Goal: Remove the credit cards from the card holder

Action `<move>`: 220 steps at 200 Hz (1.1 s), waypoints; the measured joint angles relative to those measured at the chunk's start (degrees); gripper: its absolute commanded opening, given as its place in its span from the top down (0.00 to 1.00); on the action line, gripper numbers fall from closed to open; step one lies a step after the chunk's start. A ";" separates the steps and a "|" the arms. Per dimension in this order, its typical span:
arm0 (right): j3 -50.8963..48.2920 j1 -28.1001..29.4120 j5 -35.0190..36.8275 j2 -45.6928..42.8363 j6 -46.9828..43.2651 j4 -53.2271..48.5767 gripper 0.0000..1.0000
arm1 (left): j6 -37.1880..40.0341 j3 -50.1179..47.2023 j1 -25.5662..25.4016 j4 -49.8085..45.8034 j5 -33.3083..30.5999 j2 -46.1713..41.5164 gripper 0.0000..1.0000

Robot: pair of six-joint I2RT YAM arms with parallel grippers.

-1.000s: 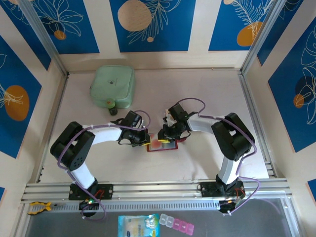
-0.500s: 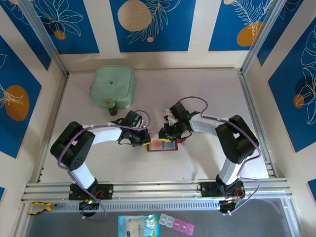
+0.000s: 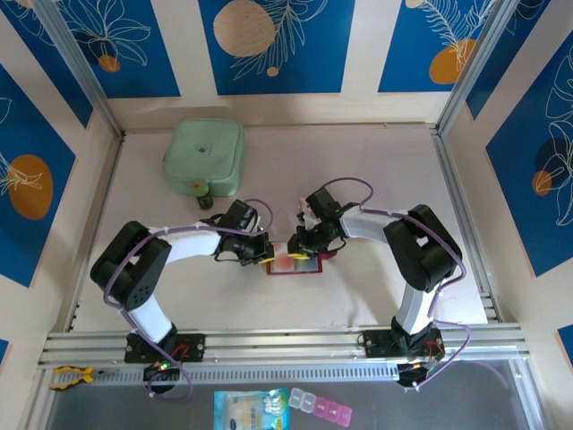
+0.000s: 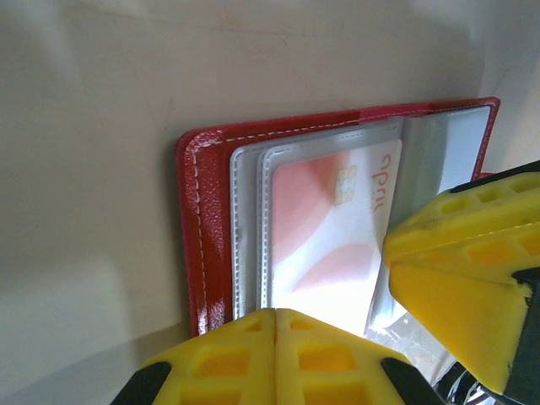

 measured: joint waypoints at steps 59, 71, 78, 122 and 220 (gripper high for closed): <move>0.68 0.07 -1.33 1.16 0.00 0.48 0.77 | 0.02 0.00 0.00 0.63 0.48 0.72 0.93; 0.87 0.04 -1.79 1.60 0.02 0.48 0.77 | 0.02 0.00 0.00 0.63 0.48 0.72 0.93; 0.92 0.04 -2.10 1.70 0.02 0.63 0.78 | 0.02 0.00 0.00 0.63 0.48 0.72 0.93; 0.94 0.07 -3.04 2.12 0.00 1.29 0.78 | 0.02 0.00 0.00 0.61 0.48 0.72 0.93; 5.18 0.81 3.76 2.47 -3.02 -6.82 0.78 | 0.28 0.00 0.00 0.57 0.46 0.72 0.93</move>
